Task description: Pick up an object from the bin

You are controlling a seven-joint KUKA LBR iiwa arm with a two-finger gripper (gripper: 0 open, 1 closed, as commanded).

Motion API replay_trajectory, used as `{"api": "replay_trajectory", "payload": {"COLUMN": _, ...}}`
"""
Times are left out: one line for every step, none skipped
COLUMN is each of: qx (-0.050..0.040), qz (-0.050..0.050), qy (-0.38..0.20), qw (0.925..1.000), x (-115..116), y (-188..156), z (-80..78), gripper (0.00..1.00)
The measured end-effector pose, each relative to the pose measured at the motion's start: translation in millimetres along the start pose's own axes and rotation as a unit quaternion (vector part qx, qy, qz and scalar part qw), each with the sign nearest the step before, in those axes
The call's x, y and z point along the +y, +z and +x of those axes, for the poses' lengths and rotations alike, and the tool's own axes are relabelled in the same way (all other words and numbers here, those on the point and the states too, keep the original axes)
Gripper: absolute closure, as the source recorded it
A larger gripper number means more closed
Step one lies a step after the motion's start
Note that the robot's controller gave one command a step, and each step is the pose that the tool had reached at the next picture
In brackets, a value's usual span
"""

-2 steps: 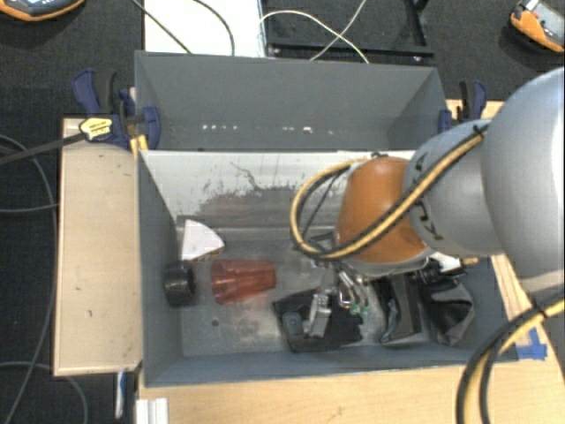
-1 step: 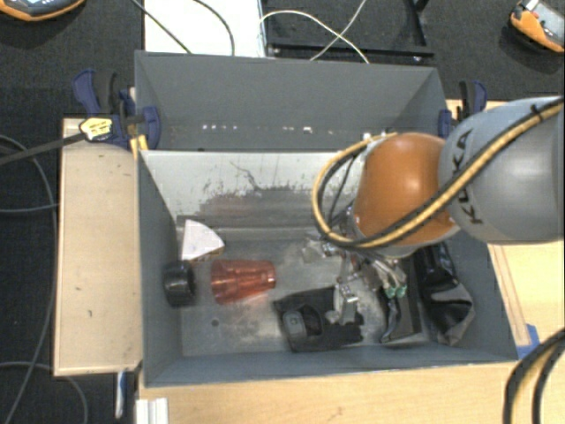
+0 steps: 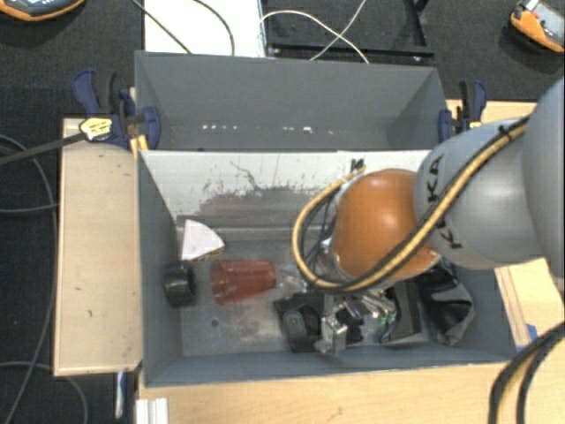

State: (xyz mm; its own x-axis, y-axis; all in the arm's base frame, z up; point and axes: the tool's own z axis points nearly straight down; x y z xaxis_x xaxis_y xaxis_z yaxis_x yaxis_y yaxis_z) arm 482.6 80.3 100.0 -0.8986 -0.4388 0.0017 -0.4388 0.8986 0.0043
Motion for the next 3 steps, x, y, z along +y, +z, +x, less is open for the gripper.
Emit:
{"api": "replay_trajectory", "payload": {"qx": -0.0045, "qz": 0.002, "qy": 0.181, "qw": 0.9834, "x": -30.3, "y": 29.7, "z": 2.7, "gripper": 0.0}}
{"api": "replay_trajectory", "payload": {"qx": -0.002, "qz": 0.0, "qy": -0.014, "qw": 0.9999, "x": -38.0, "y": 28.5, "z": -13.0, "gripper": 1.0}}
{"api": "replay_trajectory", "payload": {"qx": -0.002, "qz": 0.0, "qy": -0.014, "qw": 0.9999, "x": -38.0, "y": 28.5, "z": -13.0, "gripper": 1.0}}
